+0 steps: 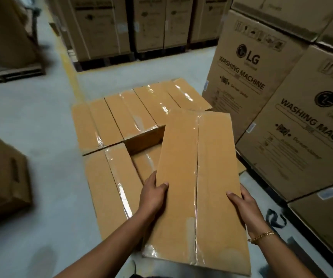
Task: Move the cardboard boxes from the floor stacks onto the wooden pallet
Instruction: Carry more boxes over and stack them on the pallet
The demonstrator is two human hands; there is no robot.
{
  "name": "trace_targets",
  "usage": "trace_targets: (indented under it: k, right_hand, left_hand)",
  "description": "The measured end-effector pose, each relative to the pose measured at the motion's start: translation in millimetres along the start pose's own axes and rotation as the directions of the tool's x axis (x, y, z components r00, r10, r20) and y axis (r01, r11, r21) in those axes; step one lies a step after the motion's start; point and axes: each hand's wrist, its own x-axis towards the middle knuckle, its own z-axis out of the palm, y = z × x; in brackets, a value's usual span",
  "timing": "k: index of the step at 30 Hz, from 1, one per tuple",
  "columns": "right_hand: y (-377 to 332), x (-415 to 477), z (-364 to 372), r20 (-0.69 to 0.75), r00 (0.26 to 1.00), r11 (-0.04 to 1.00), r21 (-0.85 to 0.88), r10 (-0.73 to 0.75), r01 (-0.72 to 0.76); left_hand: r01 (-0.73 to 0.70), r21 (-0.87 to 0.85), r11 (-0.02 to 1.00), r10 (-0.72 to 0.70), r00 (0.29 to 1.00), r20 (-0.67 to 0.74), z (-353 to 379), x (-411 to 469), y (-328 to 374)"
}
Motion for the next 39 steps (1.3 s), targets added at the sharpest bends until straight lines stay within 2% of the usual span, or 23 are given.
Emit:
trace_targets:
  k: [7,13,16,20,24,32,36,39]
  right_hand:
    - [9,68,-38,0.204,0.979,0.994,-0.106,0.022,0.000]
    - [23,117,-25,0.299,0.953,0.988,-0.153,0.052,-0.005]
    - [43,156,-12,0.313,0.947,0.980,-0.199,0.075,-0.012]
    - [114,247,0,0.343,0.937,0.960,-0.278,0.074,0.026]
    - [118,274,47,0.362,0.931,0.960,-0.271,0.040,0.064]
    - [176,360,102,0.425,0.901,0.947,-0.245,-0.087,0.207]
    - [206,378,109,0.479,0.867,0.948,-0.190,-0.138,0.256]
    - [224,382,112,0.513,0.848,0.936,-0.217,-0.132,0.277]
  left_hand:
    - [0.115,-0.101,0.988,-0.132,0.973,-0.187,68,-18,-37]
    - [0.198,-0.122,0.972,-0.223,0.947,-0.233,91,1,-68]
    - [0.188,-0.102,0.977,-0.207,0.950,-0.234,99,26,-88]
    - [0.176,-0.073,0.982,-0.189,0.951,-0.245,116,66,-131]
    - [0.127,-0.056,0.990,-0.137,0.950,-0.282,130,113,-177]
    - [0.099,0.041,0.994,-0.077,0.928,-0.363,152,196,-255]
    - [0.137,0.159,0.978,-0.068,0.922,-0.380,163,208,-288]
    - [0.130,0.205,0.970,-0.044,0.924,-0.379,167,206,-305]
